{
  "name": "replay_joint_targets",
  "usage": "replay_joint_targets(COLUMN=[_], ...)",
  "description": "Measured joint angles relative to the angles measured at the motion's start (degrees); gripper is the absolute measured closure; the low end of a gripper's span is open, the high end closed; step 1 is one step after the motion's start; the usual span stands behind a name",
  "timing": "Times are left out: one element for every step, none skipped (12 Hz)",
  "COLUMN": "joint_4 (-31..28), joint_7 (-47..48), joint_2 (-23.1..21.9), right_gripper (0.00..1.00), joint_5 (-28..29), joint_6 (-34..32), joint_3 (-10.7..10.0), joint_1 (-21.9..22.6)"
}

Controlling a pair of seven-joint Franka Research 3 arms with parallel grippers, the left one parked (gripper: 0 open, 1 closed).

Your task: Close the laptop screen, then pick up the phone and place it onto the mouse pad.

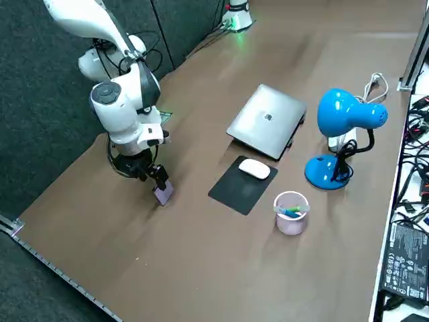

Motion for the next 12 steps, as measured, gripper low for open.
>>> replay_joint_targets(joint_4=[-0.2,-0.4,-0.5,-0.5,-0.5,-0.5,-0.5,-0.5,-0.5,-0.5,-0.5,-0.4], joint_7=[0.0,0.0,0.0,0.0,0.0,0.0,0.0,0.0,0.0,0.0,0.0,0.1], joint_2=[0.3,0.8,1.9,2.4,2.8,3.0,3.0,3.0,3.0,3.1,3.1,3.1], right_gripper=[0.02,0.02,0.06,0.1,0.11,0.21,0.34,0.44,0.44,0.51,0.64,0.77], joint_5=[0.0,0.0,0.0,0.0,0.0,0.0,0.0,0.0,0.0,0.0,0.0,0.1], joint_6=[1.4,2.9,4.9,5.3,5.6,5.8,5.8,5.8,5.8,5.8,5.8,5.7], joint_3=[0.1,0.1,0.2,0.2,0.2,0.3,0.3,0.3,0.3,0.3,0.3,0.3], joint_1=[0.0,0.0,0.0,0.0,0.0,0.0,0.0,0.0,0.0,0.0,0.0,0.0])
